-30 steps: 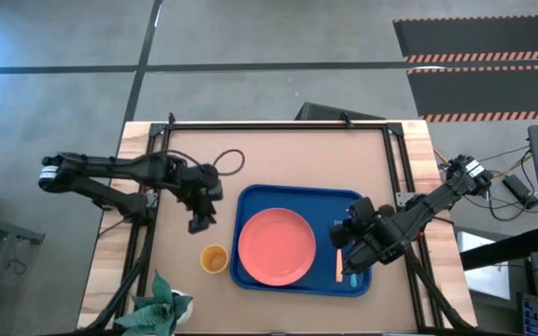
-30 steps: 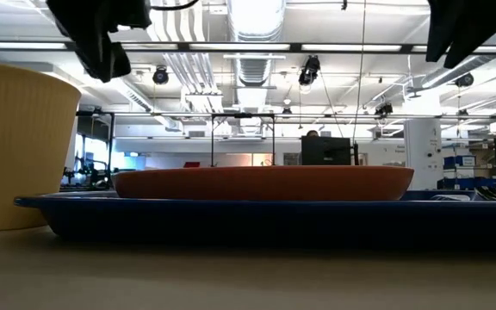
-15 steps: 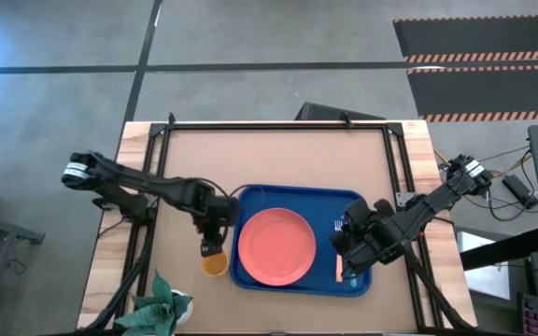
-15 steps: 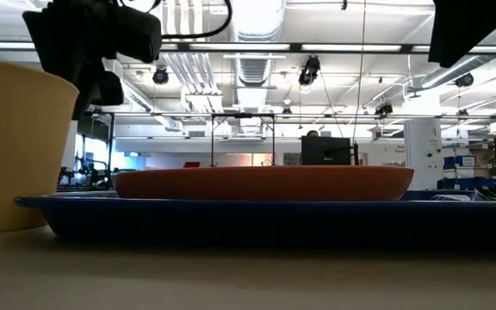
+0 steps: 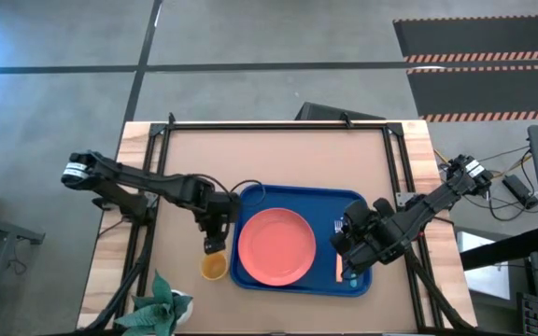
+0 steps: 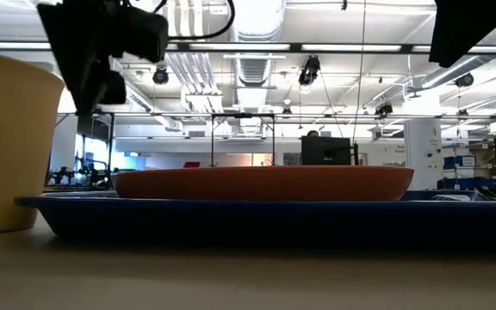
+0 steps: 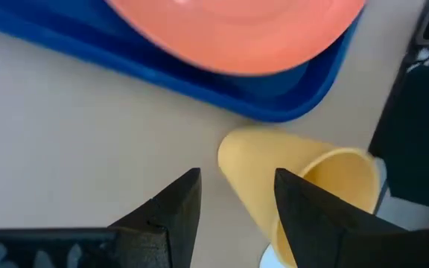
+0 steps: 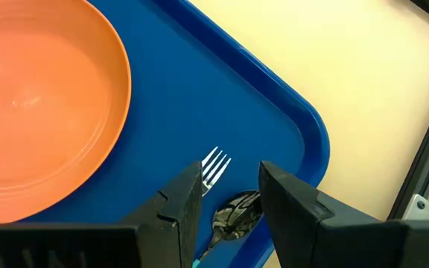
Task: Pick and place plate/cup/fork/spoon on tray
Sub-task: Put the yellow cup in the top left corner of the blue tray
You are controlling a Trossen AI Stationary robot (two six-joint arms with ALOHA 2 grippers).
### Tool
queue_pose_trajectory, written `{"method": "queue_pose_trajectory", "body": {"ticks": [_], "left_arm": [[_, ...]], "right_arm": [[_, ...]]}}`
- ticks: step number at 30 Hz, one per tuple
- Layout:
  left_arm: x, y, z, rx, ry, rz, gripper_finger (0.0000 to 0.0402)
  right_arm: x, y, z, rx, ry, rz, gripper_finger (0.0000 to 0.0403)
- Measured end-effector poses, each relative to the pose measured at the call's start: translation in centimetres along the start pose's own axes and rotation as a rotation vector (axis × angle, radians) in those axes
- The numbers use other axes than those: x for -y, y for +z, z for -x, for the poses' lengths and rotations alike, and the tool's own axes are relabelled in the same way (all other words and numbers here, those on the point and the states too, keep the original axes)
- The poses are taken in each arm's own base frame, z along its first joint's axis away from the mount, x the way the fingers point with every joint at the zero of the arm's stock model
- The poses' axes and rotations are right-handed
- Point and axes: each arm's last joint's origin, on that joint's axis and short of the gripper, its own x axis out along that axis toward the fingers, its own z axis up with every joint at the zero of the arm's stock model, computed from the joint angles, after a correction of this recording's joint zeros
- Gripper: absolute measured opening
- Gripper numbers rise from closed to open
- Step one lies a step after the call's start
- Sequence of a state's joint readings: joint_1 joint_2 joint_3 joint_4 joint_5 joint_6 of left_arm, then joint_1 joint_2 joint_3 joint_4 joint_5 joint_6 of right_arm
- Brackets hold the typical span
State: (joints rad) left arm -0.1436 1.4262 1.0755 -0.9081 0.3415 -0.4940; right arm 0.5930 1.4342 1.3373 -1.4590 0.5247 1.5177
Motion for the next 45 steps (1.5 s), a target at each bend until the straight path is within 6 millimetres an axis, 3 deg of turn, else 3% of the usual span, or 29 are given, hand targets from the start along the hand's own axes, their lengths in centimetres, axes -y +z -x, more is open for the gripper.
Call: {"method": "queue_pose_trajectory", "body": {"ticks": [12,33,42,45], "left_arm": [[1.1,-0.6,1.5,-0.070,-0.051,0.046,0.0154],[1.5,-1.3,-1.6,-0.119,0.087,0.054,0.0154],[1.6,-1.4,-4.5,-0.192,0.158,0.065,0.0152],[1.6,-1.0,-5.5,-0.213,0.147,0.098,0.0131]], "right_arm": [[0.0,0.0,0.0,0.001,0.001,0.001,0.0123],[0.0,0.0,0.0,0.001,0.002,0.011,0.0123],[0.0,0.0,0.0,0.001,0.002,0.015,0.0123],[0.0,0.0,0.0,0.001,0.001,0.021,0.0123]]}}
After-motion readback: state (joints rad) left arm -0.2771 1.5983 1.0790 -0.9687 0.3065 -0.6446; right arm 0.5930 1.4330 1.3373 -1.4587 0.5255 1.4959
